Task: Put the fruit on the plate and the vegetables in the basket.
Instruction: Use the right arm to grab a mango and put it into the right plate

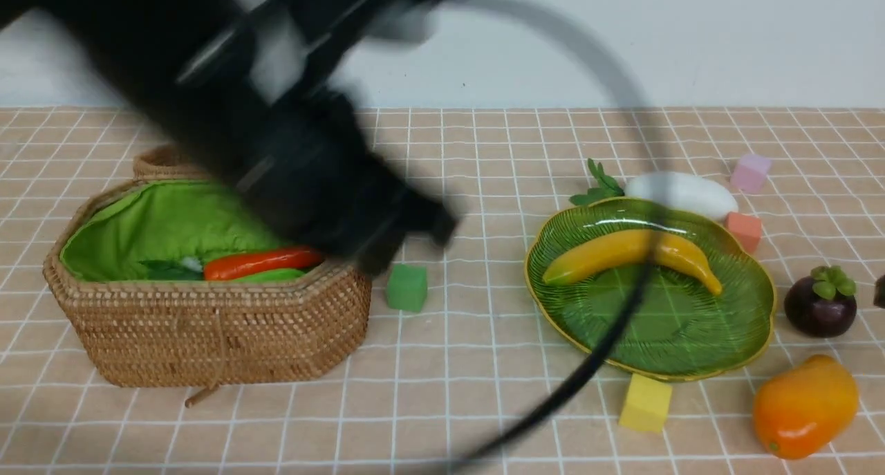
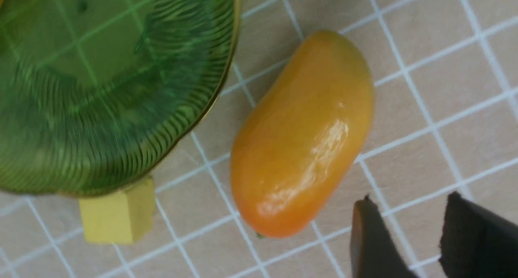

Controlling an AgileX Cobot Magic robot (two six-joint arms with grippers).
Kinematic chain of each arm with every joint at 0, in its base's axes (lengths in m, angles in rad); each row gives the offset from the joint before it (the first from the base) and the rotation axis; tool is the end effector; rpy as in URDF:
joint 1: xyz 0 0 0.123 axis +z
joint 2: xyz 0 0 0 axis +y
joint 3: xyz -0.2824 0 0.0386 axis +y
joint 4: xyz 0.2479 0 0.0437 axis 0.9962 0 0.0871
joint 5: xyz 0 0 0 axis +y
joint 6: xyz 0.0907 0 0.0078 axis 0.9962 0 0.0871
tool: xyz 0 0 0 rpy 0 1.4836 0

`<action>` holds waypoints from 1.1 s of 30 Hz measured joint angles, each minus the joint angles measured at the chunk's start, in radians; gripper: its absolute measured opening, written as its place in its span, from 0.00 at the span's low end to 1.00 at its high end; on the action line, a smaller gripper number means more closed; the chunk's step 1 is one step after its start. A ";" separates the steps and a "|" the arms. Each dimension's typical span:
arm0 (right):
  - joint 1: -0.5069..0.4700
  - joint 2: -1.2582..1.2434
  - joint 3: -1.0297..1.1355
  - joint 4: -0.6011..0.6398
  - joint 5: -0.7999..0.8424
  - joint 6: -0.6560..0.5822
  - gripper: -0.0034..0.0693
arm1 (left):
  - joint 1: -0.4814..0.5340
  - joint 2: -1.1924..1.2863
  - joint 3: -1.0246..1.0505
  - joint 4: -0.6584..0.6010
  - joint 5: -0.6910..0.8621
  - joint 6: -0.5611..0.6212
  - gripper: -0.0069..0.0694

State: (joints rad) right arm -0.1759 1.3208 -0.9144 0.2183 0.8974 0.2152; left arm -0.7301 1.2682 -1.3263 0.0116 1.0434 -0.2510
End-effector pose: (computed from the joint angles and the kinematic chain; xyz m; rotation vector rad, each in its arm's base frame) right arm 0.2434 -0.0276 0.2645 0.6836 2.6938 0.2814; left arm 0.1901 -0.1689 0.3908 0.5992 2.4410 -0.4006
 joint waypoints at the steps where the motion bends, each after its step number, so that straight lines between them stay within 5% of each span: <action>1: -0.012 0.023 0.006 0.025 -0.008 -0.007 0.49 | 0.000 -0.060 0.081 0.000 -0.052 0.008 0.07; 9: -0.013 0.198 0.012 0.145 -0.160 -0.046 0.94 | 0.000 -0.368 0.449 -0.012 -0.324 0.089 0.07; 11: -0.012 0.244 0.012 0.145 -0.181 -0.046 0.97 | 0.000 -0.394 0.467 -0.012 -0.343 0.093 0.07; 26: -0.010 0.397 0.003 0.144 -0.201 -0.159 0.82 | 0.000 -0.404 0.470 -0.001 -0.372 0.093 0.07; 33: 0.000 0.324 -0.098 0.135 -0.021 -0.215 0.82 | 0.000 -0.428 0.470 0.030 -0.340 0.093 0.07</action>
State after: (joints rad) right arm -0.1755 1.6445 -1.0126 0.3535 0.8769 0.0000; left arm -0.7301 0.8400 -0.8563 0.0420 0.7031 -0.1580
